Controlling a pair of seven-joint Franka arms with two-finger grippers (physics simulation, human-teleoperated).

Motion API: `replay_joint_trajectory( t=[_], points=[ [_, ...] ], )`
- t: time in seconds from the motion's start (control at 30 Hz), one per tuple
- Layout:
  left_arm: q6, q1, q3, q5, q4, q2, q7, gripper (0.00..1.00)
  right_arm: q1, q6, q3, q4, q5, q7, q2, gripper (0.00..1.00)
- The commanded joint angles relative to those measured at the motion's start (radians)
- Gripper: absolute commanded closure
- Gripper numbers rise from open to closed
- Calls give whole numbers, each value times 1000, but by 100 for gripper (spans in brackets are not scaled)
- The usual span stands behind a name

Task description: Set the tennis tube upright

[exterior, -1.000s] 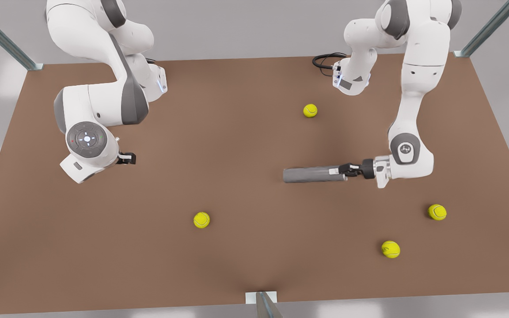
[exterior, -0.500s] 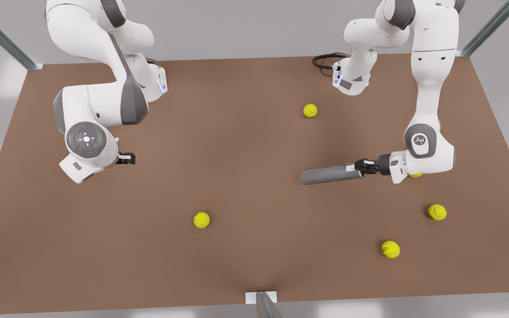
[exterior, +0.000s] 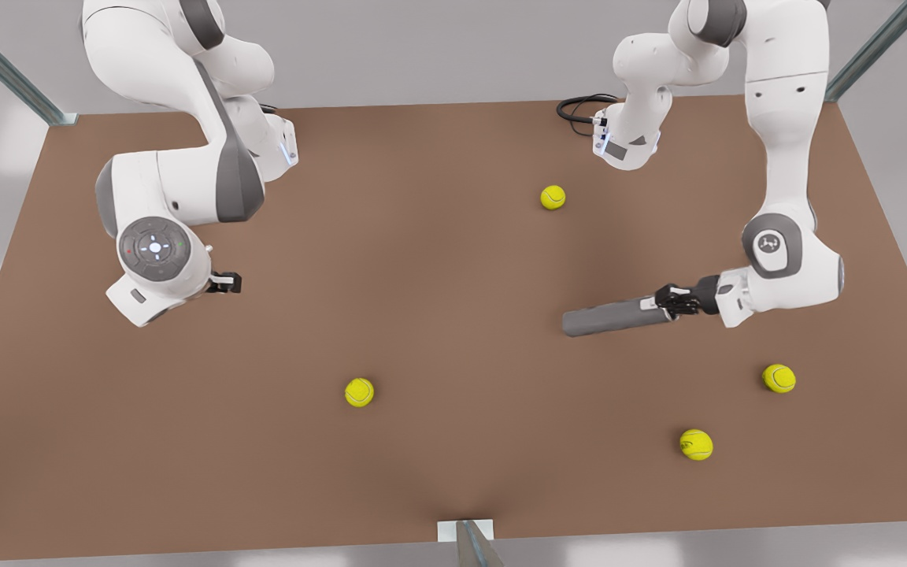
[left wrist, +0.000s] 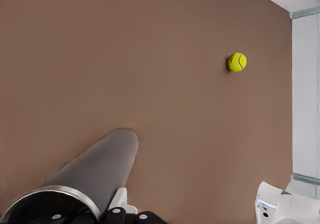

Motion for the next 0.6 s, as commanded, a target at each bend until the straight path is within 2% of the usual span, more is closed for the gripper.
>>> replay_joint_trajectory(
  t=[0.0,0.57],
  points=[
    [0,1,-1,23,3,0,0,79,0,0,0,-1,0,2,0,0],
    [27,2,33,261,87,-25,-61,79,-1,-2,0,-3,0,0,0,0]
  ],
)
